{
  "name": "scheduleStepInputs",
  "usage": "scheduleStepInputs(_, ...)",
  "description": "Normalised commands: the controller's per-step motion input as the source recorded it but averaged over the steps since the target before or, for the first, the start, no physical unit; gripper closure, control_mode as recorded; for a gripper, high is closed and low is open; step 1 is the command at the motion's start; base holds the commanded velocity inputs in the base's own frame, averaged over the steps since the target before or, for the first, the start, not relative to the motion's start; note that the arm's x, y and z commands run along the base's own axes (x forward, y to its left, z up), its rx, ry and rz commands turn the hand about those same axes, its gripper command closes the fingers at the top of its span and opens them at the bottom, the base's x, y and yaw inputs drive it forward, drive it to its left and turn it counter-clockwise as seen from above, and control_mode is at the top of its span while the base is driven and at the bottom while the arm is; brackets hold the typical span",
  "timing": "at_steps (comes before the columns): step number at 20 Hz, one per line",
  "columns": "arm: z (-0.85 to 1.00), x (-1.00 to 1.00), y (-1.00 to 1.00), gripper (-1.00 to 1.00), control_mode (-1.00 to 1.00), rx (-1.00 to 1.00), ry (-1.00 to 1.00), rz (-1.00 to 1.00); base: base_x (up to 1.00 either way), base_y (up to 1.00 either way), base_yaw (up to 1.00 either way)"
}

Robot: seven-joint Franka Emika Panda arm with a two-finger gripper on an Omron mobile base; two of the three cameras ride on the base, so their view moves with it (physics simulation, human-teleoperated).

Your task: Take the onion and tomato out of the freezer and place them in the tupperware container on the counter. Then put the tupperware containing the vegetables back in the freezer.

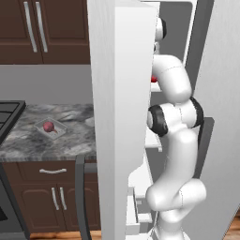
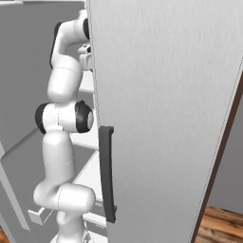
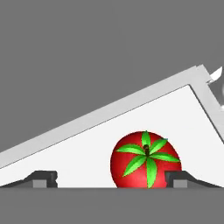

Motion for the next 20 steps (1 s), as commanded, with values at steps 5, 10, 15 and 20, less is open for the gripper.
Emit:
scheduleStepInputs(5, -0.21, -0.68, -0.01, -1.00, -1.00, 0.08, 0.00, 0.00, 0.00, 0.00, 0.00)
scheduleStepInputs(10, -0.16, -0.08, 0.00, -1.00, -1.00, 0.03, -0.03, 0.00, 0.00, 0.00, 0.00)
scheduleStepInputs(15, -0.18, 0.00, 0.00, -1.00, -1.00, 0.00, -0.10, 0.00, 0.00, 0.00, 0.00)
scheduleStepInputs(20, -0.09, 0.00, 0.05, -1.00, -1.00, 0.00, -0.07, 0.00, 0.00, 0.00, 0.00)
